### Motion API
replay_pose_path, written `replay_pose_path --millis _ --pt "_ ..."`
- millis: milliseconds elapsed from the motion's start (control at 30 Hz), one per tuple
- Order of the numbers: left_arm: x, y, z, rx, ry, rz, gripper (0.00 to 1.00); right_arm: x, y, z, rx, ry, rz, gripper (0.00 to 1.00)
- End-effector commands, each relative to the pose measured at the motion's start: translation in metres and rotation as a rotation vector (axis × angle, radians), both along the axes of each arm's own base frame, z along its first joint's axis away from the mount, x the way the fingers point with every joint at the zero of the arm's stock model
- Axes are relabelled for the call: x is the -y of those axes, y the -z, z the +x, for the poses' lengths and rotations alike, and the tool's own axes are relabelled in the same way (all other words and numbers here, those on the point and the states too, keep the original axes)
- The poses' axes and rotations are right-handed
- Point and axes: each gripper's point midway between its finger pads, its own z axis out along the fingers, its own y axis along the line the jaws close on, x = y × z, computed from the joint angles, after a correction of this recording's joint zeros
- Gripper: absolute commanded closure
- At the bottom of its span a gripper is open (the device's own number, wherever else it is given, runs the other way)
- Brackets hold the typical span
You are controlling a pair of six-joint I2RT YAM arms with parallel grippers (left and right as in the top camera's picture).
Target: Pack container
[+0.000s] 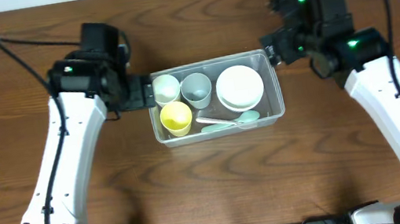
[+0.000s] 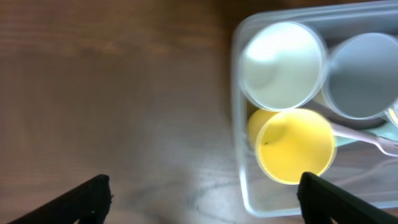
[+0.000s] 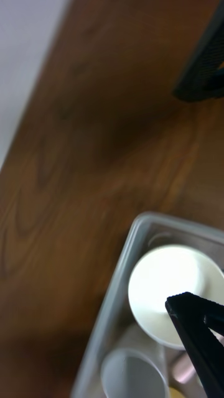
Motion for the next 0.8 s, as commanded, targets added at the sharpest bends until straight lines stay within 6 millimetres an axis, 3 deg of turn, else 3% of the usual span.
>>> replay_pose_path --millis 0,367,567,767 --pt "0.008 -0.003 0.006 0.042 0.087 0.043 0.02 0.02 0.0 0.003 -0.028 0.159 0.104 0.01" --pt "0.003 -0.005 0.001 0.033 0.082 0.049 0.02 0.039 -0.008 -0.003 -0.025 0.213 0.114 0.01" --pt "0.0 -0.033 -0.022 0.077 0.054 0.019 0.02 0.06 -0.034 -0.04 -0.014 0.349 0.113 0.01" --pt "-0.003 -0.077 -0.06 0.279 0.051 -0.033 0.02 0.067 -0.035 -0.088 0.024 0.412 0.119 0.01"
